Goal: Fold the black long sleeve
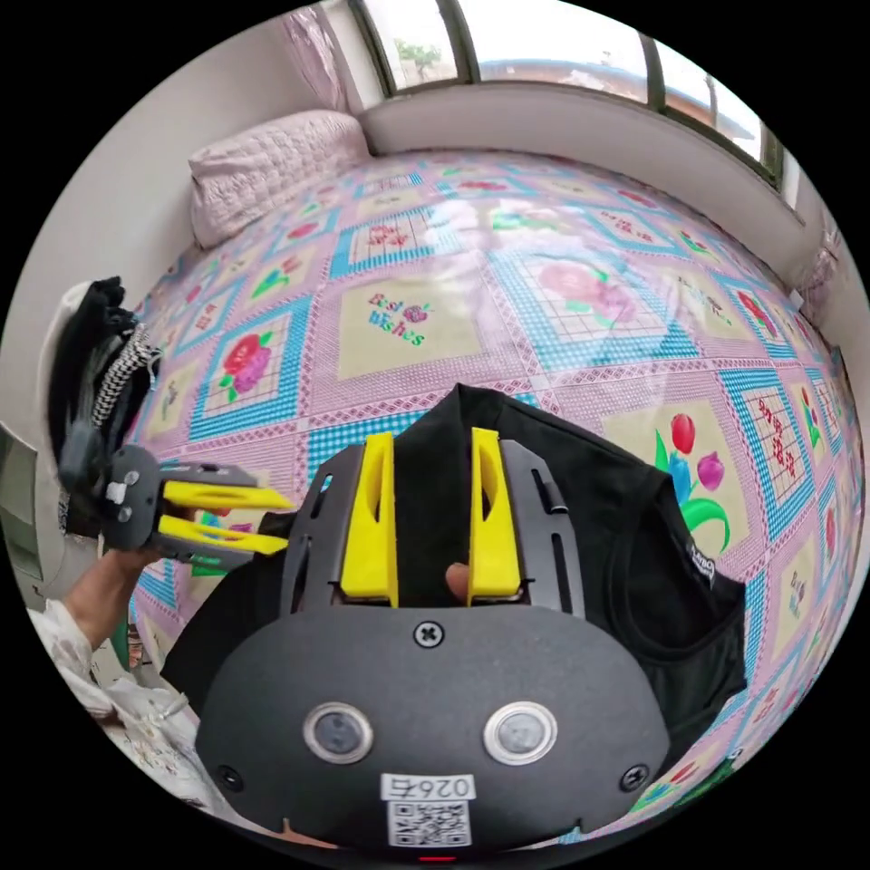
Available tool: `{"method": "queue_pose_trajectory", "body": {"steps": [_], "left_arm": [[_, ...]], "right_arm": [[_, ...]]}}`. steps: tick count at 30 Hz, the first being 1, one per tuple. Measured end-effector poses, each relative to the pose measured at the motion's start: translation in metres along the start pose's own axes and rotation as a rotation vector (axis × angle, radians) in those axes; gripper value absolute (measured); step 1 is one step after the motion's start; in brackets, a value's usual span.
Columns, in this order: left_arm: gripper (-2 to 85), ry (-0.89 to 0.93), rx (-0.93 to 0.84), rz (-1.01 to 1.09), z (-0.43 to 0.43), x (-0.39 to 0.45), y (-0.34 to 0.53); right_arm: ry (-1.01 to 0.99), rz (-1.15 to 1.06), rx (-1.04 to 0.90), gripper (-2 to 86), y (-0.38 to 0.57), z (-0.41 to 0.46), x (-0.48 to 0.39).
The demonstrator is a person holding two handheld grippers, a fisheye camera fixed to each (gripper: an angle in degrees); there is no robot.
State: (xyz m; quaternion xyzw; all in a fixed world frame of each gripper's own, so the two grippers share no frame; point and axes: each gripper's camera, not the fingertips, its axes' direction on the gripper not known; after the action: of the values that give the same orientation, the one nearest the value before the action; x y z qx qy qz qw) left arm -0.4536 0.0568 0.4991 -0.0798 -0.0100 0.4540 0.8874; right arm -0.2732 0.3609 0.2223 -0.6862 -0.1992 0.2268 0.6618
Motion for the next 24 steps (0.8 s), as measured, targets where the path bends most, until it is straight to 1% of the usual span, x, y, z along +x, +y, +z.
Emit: {"method": "queue_pose_trajectory", "body": {"steps": [1,2,3,4,6,8,11,13,14,17,19,22,24], "left_arm": [[4.8,-0.001,0.007,0.003,-0.002,0.0,0.001],[3.9,0.002,0.011,-0.008,-0.005,-0.002,0.002],[3.5,0.009,0.018,-0.029,-0.006,-0.005,0.003],[2.9,0.04,0.044,-0.092,-0.01,-0.012,0.007],[2.2,0.117,0.103,-0.22,-0.015,-0.029,0.019],[1.4,0.258,0.171,-0.377,-0.013,-0.053,0.041],[0.2,0.357,0.186,-0.48,-0.006,-0.073,0.062],[-0.5,0.32,0.164,-0.504,-0.007,-0.073,0.068],[-0.7,0.238,0.134,-0.509,-0.01,-0.07,0.071],[-0.9,0.074,0.102,-0.519,-0.02,-0.059,0.076],[-1.0,0.076,0.161,-0.49,-0.028,-0.049,0.077],[-1.0,0.111,0.283,-0.361,-0.037,-0.024,0.069],[-1.0,0.083,0.292,-0.288,-0.033,-0.011,0.058]], "right_arm": [[0.0,-0.014,-0.037,5.3,-0.005,0.011,-0.001],[0.008,-0.049,-0.113,0.5,-0.011,0.028,-0.003],[0.056,-0.051,-0.103,-0.4,-0.012,0.032,-0.003],[0.059,-0.046,-0.083,-0.9,-0.011,0.031,-0.003],[0.005,0.017,-0.021,-1.4,-0.006,0.028,0.007],[0.018,0.058,0.003,-1.5,0.0,0.031,0.015],[0.003,0.089,0.025,-1.4,0.007,0.037,0.023],[-0.021,0.081,0.018,-1.2,0.008,0.042,0.023],[-0.019,0.081,0.023,-1.1,0.009,0.042,0.021],[0.046,0.067,0.053,-1.0,0.014,0.037,0.014],[0.075,0.068,0.057,-0.9,0.019,0.032,0.012],[0.077,0.071,0.185,-0.9,0.04,0.005,0.004],[0.057,0.047,0.207,-0.9,0.049,0.003,-0.006]]}}
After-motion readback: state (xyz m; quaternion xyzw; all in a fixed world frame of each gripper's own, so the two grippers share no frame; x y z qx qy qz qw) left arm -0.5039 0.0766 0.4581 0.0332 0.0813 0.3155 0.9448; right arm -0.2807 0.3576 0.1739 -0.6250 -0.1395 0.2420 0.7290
